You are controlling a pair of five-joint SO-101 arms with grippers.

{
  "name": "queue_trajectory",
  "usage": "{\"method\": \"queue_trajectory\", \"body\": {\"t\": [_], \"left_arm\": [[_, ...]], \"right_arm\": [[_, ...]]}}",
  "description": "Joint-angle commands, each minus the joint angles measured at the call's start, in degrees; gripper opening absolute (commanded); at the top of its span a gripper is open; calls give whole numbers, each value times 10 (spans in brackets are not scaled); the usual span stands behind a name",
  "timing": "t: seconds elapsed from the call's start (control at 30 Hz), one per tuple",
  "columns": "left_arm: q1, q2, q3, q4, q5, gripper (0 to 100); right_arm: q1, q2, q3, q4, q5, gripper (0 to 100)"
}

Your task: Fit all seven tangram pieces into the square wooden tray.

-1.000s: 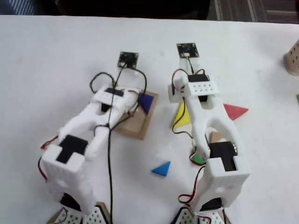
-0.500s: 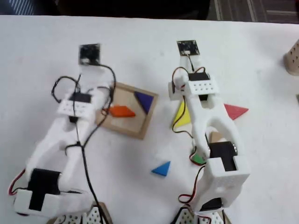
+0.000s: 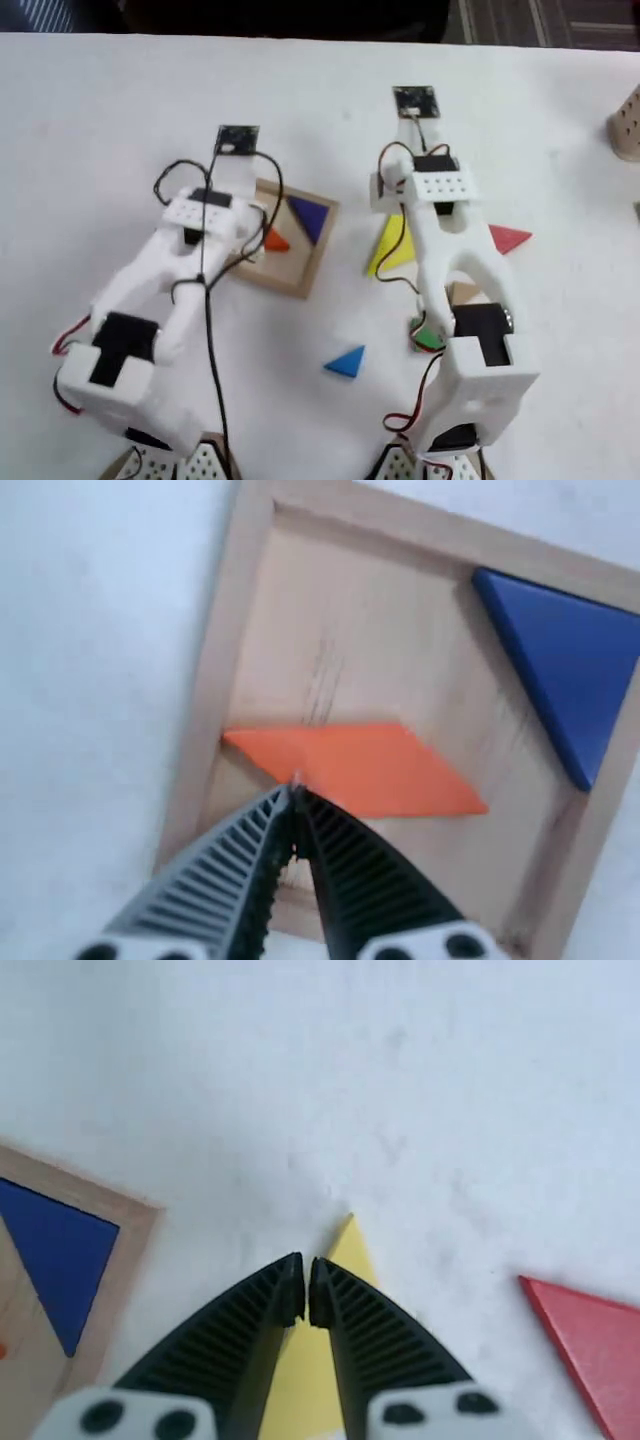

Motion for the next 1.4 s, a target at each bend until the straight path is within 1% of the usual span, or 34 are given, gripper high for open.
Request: {"method": "queue_trajectory", "body": {"t": [0.0, 0.2, 0.27, 0.37, 0.63, 0.7, 0.77, 0.87, 1.0, 1.1, 1.17, 1.27, 1.37], "left_arm": [[-11, 20, -47, 13, 1, 22], [-11, 29, -52, 5, 1, 21], [-7, 29, -47, -19, 1, 21], [0, 30, -47, -55, 1, 21], [26, 31, -46, -113, 2, 21], [26, 31, -46, -127, 26, 21], [25, 28, -46, -127, 41, 21], [26, 21, -34, -112, 40, 21], [43, -34, 11, -86, 38, 22], [78, -87, 71, -92, -12, 22], [100, -101, 100, -127, -24, 22], [105, -100, 116, -176, 11, 22], [104, -75, 106, -195, 19, 22]], "right_arm": [[15, -12, -30, 1, -20, 21], [14, -12, -30, 1, -17, 21], [10, -11, -30, 0, -15, 21], [0, -10, -30, 0, 8, 21], [3, -11, -30, 0, 8, 21], [3, -11, -30, 0, 8, 21], [3, -12, -30, 0, 8, 21], [3, -12, -30, 0, 8, 21], [3, -12, -30, 0, 8, 21], [3, -12, -30, 0, 8, 21], [3, -12, -30, 0, 8, 21], [3, -11, -30, 0, 8, 21], [3, -11, -30, 0, 8, 21]]}}
